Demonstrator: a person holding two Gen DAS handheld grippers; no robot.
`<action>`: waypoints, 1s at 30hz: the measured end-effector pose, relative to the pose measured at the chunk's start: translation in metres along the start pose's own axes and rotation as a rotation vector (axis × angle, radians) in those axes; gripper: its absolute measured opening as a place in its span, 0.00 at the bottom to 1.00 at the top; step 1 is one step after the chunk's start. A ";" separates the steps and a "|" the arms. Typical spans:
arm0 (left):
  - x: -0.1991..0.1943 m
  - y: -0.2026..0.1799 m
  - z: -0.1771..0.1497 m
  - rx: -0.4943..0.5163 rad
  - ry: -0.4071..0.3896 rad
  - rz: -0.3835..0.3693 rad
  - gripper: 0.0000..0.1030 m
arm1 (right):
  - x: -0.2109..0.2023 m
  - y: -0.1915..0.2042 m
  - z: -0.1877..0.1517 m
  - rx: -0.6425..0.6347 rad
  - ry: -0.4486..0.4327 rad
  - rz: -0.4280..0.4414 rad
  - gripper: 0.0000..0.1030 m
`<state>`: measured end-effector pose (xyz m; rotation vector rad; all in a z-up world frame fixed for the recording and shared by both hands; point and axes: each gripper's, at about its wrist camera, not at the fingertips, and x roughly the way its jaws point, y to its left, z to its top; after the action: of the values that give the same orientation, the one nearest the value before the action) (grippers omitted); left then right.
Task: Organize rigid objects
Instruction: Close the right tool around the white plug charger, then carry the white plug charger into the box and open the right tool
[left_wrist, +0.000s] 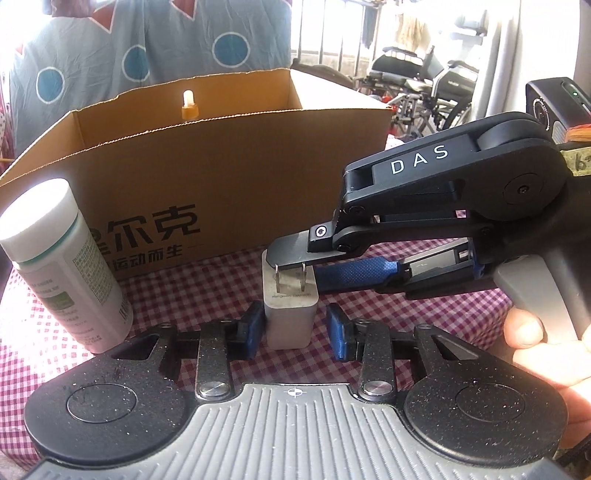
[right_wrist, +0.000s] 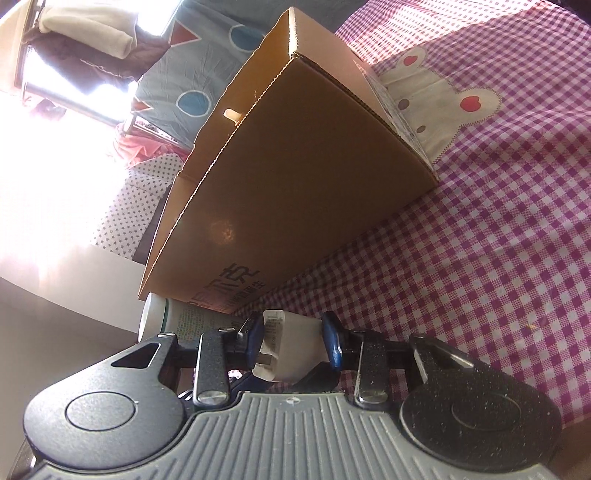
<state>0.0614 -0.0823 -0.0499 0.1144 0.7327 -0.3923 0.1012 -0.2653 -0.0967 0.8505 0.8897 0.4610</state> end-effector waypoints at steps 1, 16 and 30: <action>0.000 -0.001 0.000 0.003 0.002 0.004 0.35 | -0.001 -0.001 0.000 0.000 -0.001 0.003 0.37; 0.001 -0.003 0.001 0.001 0.019 0.024 0.35 | -0.003 0.000 0.000 0.010 -0.001 0.003 0.38; -0.004 -0.001 -0.001 -0.001 0.017 0.019 0.37 | -0.024 -0.003 0.002 0.015 -0.038 0.013 0.39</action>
<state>0.0576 -0.0818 -0.0472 0.1245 0.7485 -0.3732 0.0892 -0.2839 -0.0862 0.8768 0.8540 0.4481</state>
